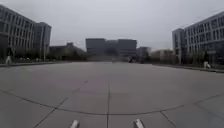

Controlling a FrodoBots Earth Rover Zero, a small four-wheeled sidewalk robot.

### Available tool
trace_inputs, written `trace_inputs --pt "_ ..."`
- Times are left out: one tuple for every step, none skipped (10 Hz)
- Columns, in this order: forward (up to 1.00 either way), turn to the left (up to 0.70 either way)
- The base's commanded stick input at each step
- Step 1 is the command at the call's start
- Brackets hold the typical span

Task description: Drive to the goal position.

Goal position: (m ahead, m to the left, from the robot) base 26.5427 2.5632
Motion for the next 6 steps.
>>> trace_inputs --pt "0.49 0.01" --pt "1.0 0.02" --pt "1.0 0.02" --pt "1.0 0.02" --pt "1.0 0.02" --pt "1.0 -0.1"
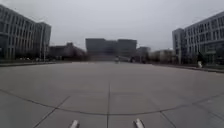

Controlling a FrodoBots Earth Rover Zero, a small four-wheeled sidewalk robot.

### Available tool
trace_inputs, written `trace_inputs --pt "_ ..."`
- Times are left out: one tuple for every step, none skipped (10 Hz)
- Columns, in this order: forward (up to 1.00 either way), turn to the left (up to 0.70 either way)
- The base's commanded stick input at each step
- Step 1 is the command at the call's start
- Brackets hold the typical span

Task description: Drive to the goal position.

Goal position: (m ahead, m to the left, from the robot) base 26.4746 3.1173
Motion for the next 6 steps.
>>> trace_inputs --pt "1.0 -0.38" --pt "1.0 -0.19" --pt "1.0 -0.17" --pt "1.0 -0.38" --pt "1.0 -0.38" --pt "1.0 0.02"
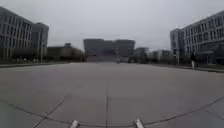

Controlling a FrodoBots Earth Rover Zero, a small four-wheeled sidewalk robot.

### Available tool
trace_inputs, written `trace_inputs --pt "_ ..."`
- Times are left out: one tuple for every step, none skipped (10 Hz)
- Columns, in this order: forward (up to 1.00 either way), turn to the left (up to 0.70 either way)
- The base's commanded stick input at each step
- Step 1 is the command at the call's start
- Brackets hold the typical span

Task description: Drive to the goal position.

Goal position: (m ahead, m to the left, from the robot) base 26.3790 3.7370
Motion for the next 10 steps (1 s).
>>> trace_inputs --pt "1.0 0.02" --pt "1.0 0.02" --pt "1.0 -0.27" --pt "1.0 -0.38" --pt "1.0 -0.19" --pt "1.0 0.0" --pt "1.0 -0.38" --pt "1.0 -0.16" --pt "1.0 0.02" --pt "1.0 -0.04"
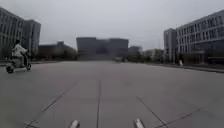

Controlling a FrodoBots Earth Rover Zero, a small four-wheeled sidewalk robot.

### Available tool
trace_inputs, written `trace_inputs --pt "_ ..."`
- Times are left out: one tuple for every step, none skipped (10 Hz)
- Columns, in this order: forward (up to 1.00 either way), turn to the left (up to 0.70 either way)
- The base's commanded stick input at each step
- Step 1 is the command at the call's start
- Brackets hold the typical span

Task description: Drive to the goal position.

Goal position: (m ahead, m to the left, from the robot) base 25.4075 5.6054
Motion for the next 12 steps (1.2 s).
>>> trace_inputs --pt "1.0 -0.34" --pt "1.0 -0.38" --pt "1.0 0.02" --pt "1.0 0.02" --pt "1.0 0.02" --pt "1.0 -0.29" --pt "1.0 -0.38" --pt "1.0 -0.13" --pt "1.0 0.02" --pt "1.0 0.02" --pt "1.0 0.02" --pt "1.0 0.02"
